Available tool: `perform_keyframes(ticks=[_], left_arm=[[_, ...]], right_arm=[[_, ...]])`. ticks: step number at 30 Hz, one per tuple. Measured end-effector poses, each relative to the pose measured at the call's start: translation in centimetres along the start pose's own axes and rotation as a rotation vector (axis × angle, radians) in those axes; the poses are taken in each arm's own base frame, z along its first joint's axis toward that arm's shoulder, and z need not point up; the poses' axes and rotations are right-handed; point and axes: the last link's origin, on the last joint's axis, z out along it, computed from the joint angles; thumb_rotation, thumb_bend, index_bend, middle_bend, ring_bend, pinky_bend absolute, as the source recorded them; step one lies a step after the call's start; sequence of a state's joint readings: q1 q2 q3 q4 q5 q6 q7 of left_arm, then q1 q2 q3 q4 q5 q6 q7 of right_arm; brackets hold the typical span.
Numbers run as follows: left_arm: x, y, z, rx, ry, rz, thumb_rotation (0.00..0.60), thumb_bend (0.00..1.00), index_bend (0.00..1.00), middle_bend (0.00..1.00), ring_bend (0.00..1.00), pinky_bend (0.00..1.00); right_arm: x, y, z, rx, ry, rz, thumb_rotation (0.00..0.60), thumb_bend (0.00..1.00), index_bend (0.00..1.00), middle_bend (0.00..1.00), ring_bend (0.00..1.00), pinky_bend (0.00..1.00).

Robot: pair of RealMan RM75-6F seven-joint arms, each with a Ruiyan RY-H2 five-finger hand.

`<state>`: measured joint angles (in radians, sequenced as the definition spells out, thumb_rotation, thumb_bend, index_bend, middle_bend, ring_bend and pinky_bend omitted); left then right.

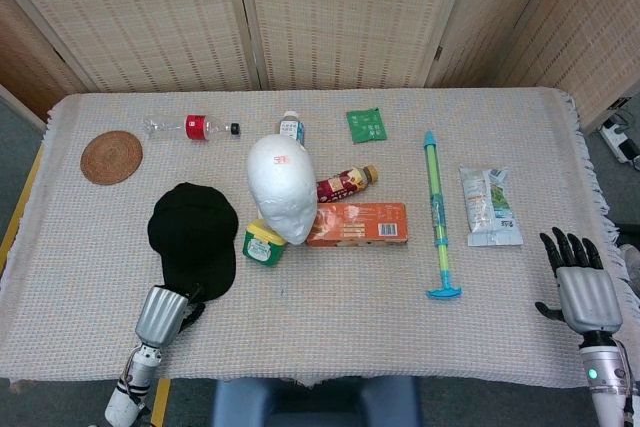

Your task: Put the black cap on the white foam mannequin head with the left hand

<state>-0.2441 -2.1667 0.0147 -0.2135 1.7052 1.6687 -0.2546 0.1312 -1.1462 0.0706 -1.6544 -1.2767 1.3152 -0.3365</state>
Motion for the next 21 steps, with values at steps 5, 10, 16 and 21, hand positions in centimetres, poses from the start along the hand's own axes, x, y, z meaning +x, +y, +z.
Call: perform_keyframes(ticks=[5, 10, 16, 21], left_arm=[[-0.5, -0.3, 0.5, 0.023, -0.027, 0.021, 0.600, 0.29, 0.54, 1.00, 1.00, 1.00], [-0.6, -0.9, 1.1, 0.058, -0.030, 0.054, 0.600, 0.30, 0.54, 1.00, 1.00, 1.00], [-0.5, -1.8, 1.4, 0.078, -0.036, 0.095, 0.600, 0.36, 0.56, 1.00, 1.00, 1.00], [0.2, -2.5, 1.7, 0.092, -0.003, 0.105, 0.600, 0.41, 0.68, 1.00, 1.00, 1.00]], right_arm=[[0.1, 0.1, 0.0, -0.006, -0.010, 0.010, 0.600, 0.05, 0.00, 0.00, 0.00, 0.00], [0.4, 0.2, -0.1, -0.004, -0.012, 0.020, 0.600, 0.05, 0.00, 0.00, 0.00, 0.00], [0.4, 0.2, -0.2, 0.008, -0.030, 0.027, 0.600, 0.05, 0.00, 0.00, 0.00, 0.00], [0.4, 0.1, -0.3, 0.014, -0.041, 0.027, 0.600, 0.05, 0.00, 0.00, 0.00, 0.00]])
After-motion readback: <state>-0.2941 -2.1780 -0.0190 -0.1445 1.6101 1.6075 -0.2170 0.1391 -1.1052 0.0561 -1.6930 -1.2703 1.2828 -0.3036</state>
